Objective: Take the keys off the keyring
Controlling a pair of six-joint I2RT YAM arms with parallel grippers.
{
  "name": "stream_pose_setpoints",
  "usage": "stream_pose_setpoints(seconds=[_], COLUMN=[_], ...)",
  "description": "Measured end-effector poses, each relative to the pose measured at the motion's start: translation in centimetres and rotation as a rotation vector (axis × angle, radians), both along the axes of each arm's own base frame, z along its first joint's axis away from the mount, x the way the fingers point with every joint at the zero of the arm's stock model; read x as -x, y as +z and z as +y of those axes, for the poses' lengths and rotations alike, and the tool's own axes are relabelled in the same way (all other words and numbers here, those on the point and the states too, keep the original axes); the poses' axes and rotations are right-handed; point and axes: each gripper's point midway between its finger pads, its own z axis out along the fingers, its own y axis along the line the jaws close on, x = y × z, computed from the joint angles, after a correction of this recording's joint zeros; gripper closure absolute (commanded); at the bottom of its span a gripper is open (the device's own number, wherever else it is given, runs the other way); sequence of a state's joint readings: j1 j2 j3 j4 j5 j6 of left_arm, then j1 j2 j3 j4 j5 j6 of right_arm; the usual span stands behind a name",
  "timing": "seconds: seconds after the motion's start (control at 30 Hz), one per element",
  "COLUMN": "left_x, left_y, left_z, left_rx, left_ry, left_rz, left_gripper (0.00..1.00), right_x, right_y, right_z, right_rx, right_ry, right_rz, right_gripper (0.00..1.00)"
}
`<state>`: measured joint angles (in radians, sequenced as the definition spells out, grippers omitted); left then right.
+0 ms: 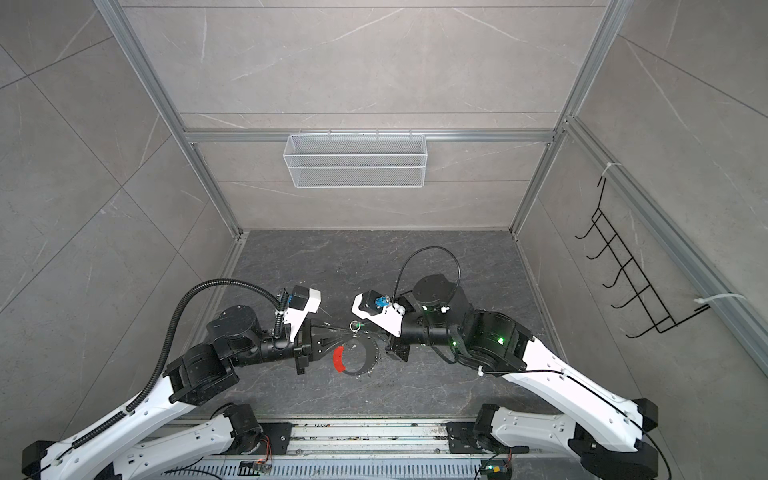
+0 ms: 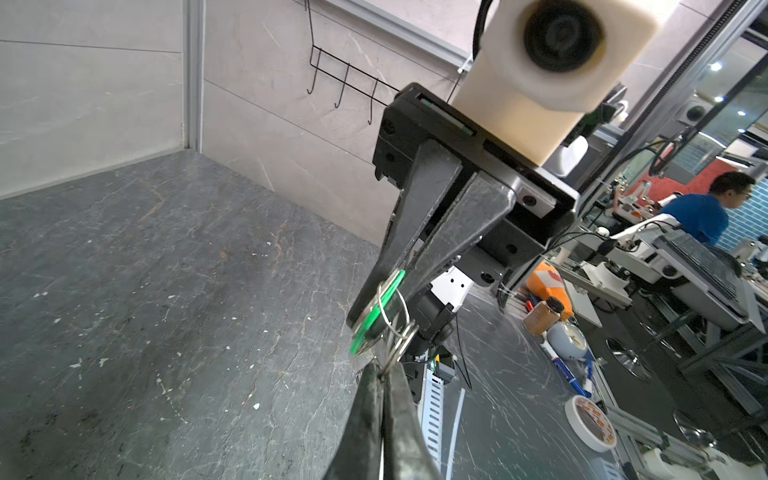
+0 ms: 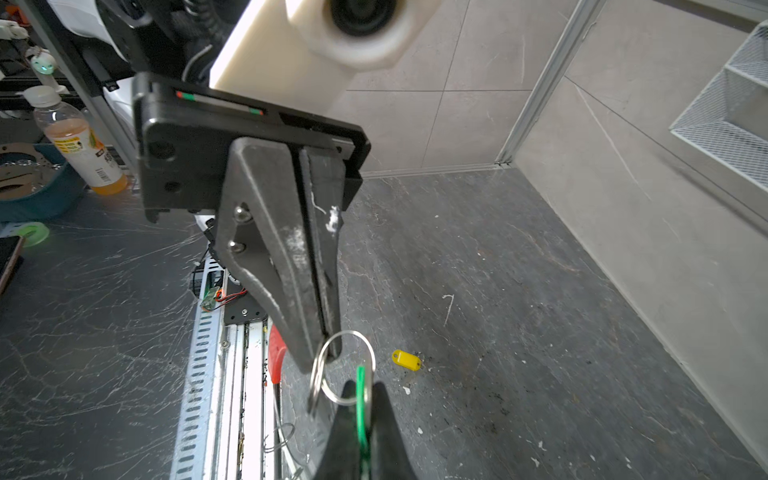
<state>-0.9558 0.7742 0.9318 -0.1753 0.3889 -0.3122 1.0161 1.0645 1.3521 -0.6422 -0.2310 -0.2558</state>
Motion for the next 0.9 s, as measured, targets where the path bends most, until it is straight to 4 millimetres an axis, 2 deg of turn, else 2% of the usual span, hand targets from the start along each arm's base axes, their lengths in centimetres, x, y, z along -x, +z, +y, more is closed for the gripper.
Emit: stream_pose_setpoints(seconds=[0.33,0.47,0.67,0.9], left_x=[-2.2,-2.9,-3.5,-3.6], left_y=[0.7,0.8,0.1,-0.1], left_z=[0.9,1.2,1.4,1.5], left_rx=[-0.048,-0.049,-0.081,-0.09], left_ry=[0.159,0.208,0.242,0.25], left_rz=[0.088,0.104,0.128,0.132], left_gripper=[1.0,1.0,1.0,1.0], right_x=[-1.7,-1.7,-1.4,-1.7], right_y=[0.3,0.2,-0.3,-0.5], right_z=[-0.5,-0.4,0.3,0.2], right_rx=[0.016,0.04,0.101,0.142], right_ry=[-0.117,-0.154,-0.196,-0.251], right_rz=[-0.066,-0.107,-0.195,-0.255], right_gripper=[1.0,1.0,1.0,1.0])
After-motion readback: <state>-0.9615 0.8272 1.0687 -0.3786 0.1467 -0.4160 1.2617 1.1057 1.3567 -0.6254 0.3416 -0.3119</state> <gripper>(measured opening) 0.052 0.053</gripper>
